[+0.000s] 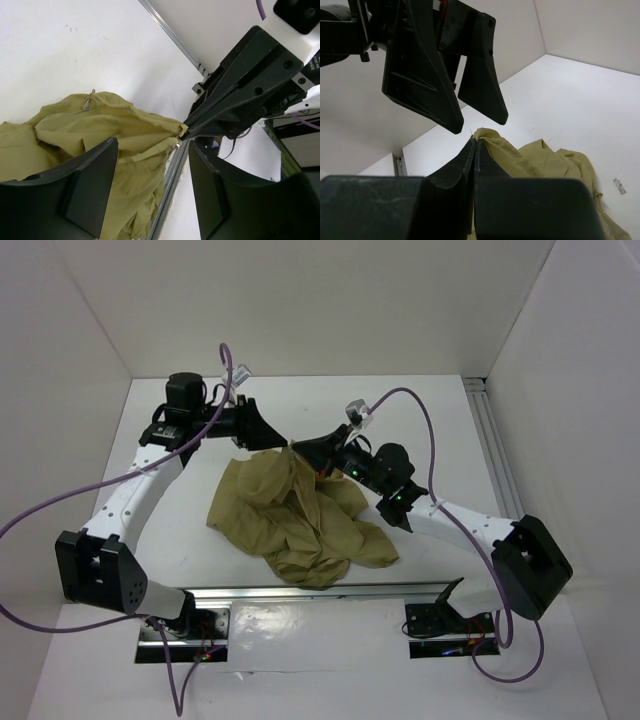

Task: Zip up the jacket

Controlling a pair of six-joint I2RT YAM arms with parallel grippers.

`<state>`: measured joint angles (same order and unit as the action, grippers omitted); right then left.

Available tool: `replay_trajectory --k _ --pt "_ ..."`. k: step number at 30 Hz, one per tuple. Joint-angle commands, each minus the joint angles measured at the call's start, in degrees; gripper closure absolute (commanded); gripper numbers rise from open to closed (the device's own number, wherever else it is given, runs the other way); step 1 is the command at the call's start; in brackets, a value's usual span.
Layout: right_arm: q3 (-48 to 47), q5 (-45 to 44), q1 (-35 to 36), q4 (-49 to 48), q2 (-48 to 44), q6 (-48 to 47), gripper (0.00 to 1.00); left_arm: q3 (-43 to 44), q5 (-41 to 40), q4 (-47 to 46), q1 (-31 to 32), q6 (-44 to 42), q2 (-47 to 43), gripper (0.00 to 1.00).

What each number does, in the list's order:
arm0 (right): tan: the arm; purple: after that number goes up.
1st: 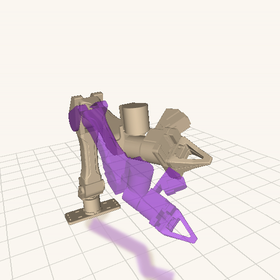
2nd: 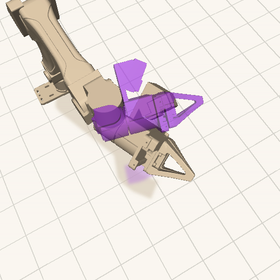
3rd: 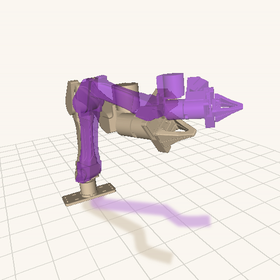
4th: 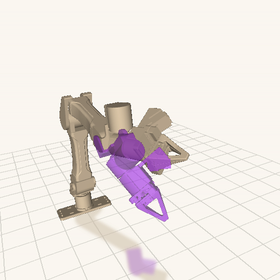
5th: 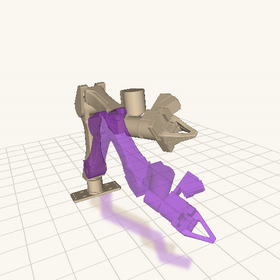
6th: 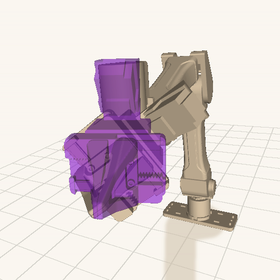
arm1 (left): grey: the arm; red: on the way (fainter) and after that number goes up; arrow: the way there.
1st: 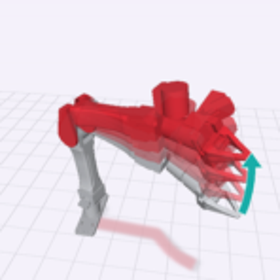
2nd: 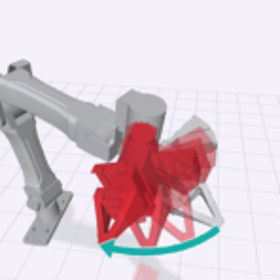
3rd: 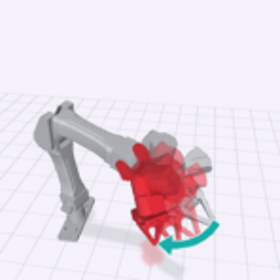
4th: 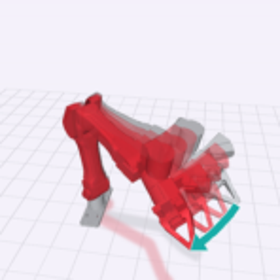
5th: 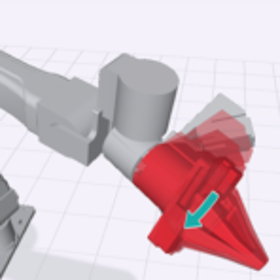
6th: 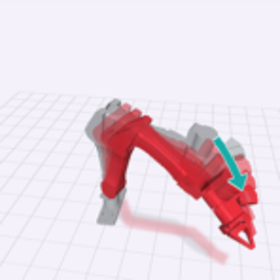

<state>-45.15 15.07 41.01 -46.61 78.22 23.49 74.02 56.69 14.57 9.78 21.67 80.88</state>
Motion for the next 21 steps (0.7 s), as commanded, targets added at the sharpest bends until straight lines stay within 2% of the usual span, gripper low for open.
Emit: replay_trajectory --k 1,5,7,17,21 --pt "-3.37 0.93 0.03 -1.82 -1.40 -0.81 1.00 -0.28 3.43 -6.65 0.68 3.63 0.41 0.29" --pt "-3.89 0.93 0.03 -1.82 -0.88 -0.81 1.00 -0.81 4.05 -8.85 0.68 6.10 0.94 0.31" --pt "-3.90 0.93 0.03 -1.20 -0.87 -0.81 1.00 -0.81 4.05 -9.47 0.68 6.80 1.47 0.38" --pt "-3.90 0.93 0.03 -1.20 -0.87 -0.81 1.00 0.25 5.19 -8.77 2.35 6.81 2.00 0.53" --pt "-3.90 0.93 0.03 -1.20 -0.87 -0.81 1.00 -0.28 6.33 -10.09 2.35 7.42 2.00 0.64"
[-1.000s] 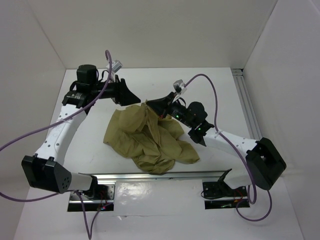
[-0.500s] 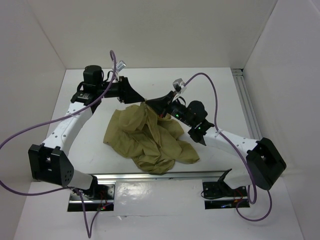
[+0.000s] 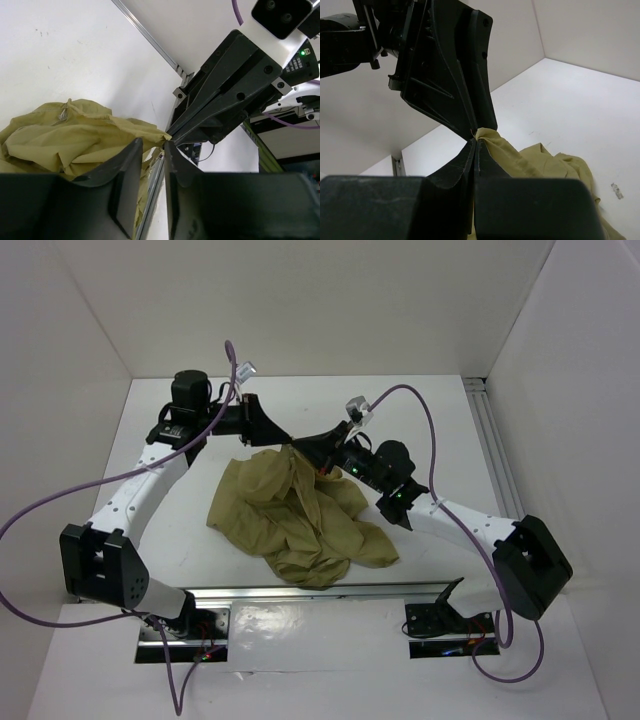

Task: Zip up the jacket

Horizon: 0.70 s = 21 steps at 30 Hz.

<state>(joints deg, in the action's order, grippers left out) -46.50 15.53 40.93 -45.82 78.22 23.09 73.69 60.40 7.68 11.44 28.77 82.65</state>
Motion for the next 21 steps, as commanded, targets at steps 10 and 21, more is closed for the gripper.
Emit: replay_trajectory --k 10,21 --pt "-2.54 0.47 0.12 -1.99 -0.34 -0.42 1.00 -0.48 4.90 -5.05 0.69 1.46 0.23 0.87" --pt "-3.07 -0.06 0.12 -0.85 0.18 -0.42 1.00 0.04 4.55 -0.83 0.69 -2.23 -0.30 0.98"
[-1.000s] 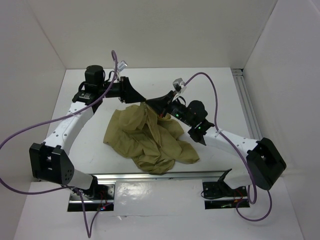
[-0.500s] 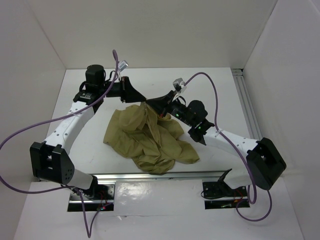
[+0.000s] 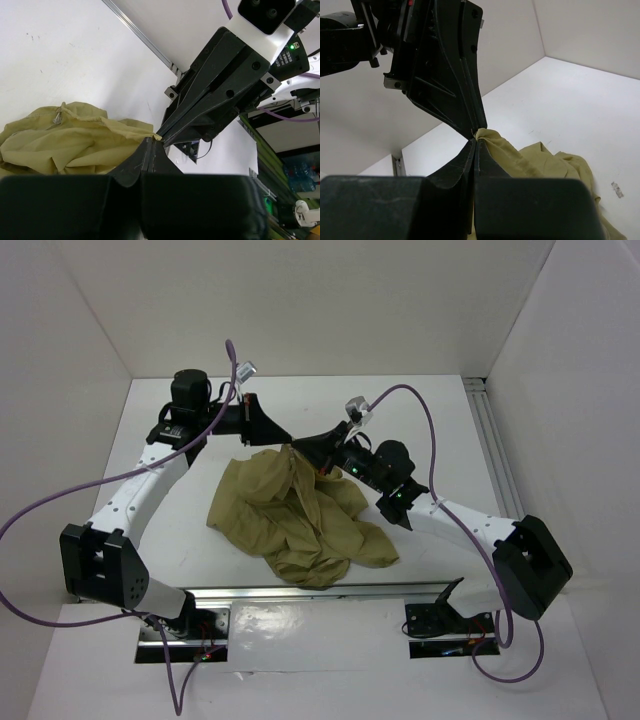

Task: Zip up the jacket

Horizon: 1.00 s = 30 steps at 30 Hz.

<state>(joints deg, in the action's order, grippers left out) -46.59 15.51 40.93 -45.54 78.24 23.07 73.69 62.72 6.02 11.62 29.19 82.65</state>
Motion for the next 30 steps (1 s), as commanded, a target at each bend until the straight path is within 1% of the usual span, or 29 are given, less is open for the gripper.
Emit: replay_trajectory --k 1,3,4,17,18,19,20,21,24,26,28,30 --pt "-2.98 -0.04 0.12 -1.13 0.16 -0.39 1.00 0.05 2.23 2.49 0.51 -3.87 -0.30 0.92" --pt "-2.98 -0.04 0.12 -1.13 0.16 -0.39 1.00 0.05 2.85 3.03 0.51 -4.75 -0.30 0.76" --pt "-2.98 -0.04 0.12 -1.13 0.16 -0.39 1.00 0.05 2.85 3.55 0.51 -5.28 -0.30 0.74" --pt "-2.98 -0.04 0.12 -0.60 0.16 -0.39 1.00 -1.09 5.22 0.39 0.51 -4.14 0.23 0.73" --pt "-2.98 -0.04 0.12 -0.60 0.16 -0.39 1.00 -1.09 5.22 0.39 0.51 -4.14 0.23 0.83" --pt "-2.98 -0.04 0.12 -0.60 0.16 -0.39 1.00 -1.09 5.22 0.39 0.51 -4.14 0.23 0.91" --pt "-2.98 -0.04 0.12 -0.60 0.16 -0.39 1.00 -1.09 5.22 1.00 0.51 -4.14 0.23 0.93" --pt "-2.98 -0.04 0.12 -0.60 0.16 -0.39 1.00 -1.09 5.22 1.01 0.51 -4.84 0.23 0.93" --pt "-2.98 -0.04 0.12 -0.60 0.16 -0.39 1.00 -1.09 5.22 1.71 0.51 -5.98 0.23 0.65" --pt "-2.98 -0.04 0.12 -0.60 -0.36 -0.39 1.00 -1.09 4.69 2.77 0.51 -6.60 0.23 0.52" --pt "-2.98 -0.04 0.12 -0.60 -0.37 -0.39 1.00 -1.09 5.22 2.77 -0.02 -6.60 -0.30 0.51" --pt "-2.98 -0.04 0.12 -0.60 -0.37 -0.39 1.00 -1.09 5.22 3.38 -0.02 -7.22 -0.30 0.54"
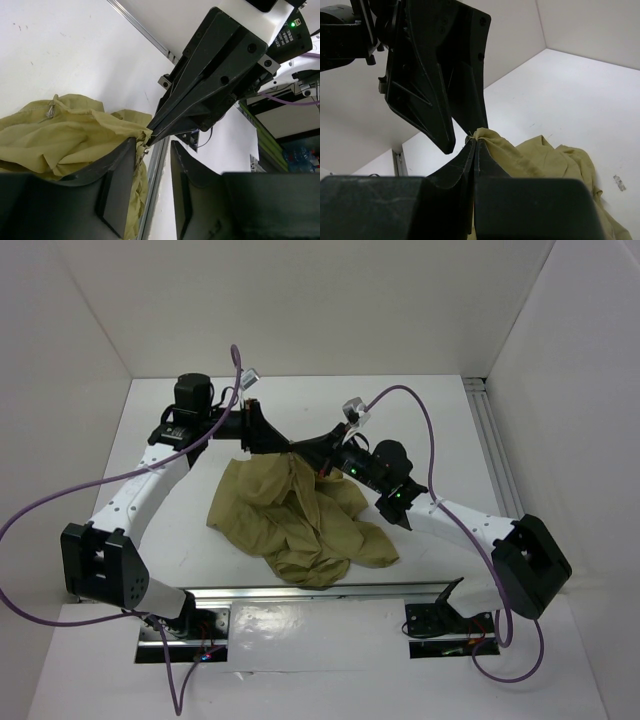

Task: Zip up the jacket

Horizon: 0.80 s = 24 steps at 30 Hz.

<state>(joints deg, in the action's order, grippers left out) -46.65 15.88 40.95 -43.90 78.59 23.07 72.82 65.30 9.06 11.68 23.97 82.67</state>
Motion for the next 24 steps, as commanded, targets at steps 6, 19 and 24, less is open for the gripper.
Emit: replay_trajectory --k 6,19,24 --pt "-3.44 -0.41 0.10 -2.24 -0.72 -0.39 1.00 -0.22 3.87 0.34 -0.08 -2.52 -0.32 0.74" --pt "-3.97 -0.41 0.10 -1.72 -0.19 -0.39 1.00 -0.22 3.87 0.34 -0.60 -2.61 0.21 0.97" --pt "-3.97 -1.46 0.10 -0.05 -0.19 -0.39 0.96 -0.22 3.87 -0.18 -1.13 -1.99 0.21 1.00"
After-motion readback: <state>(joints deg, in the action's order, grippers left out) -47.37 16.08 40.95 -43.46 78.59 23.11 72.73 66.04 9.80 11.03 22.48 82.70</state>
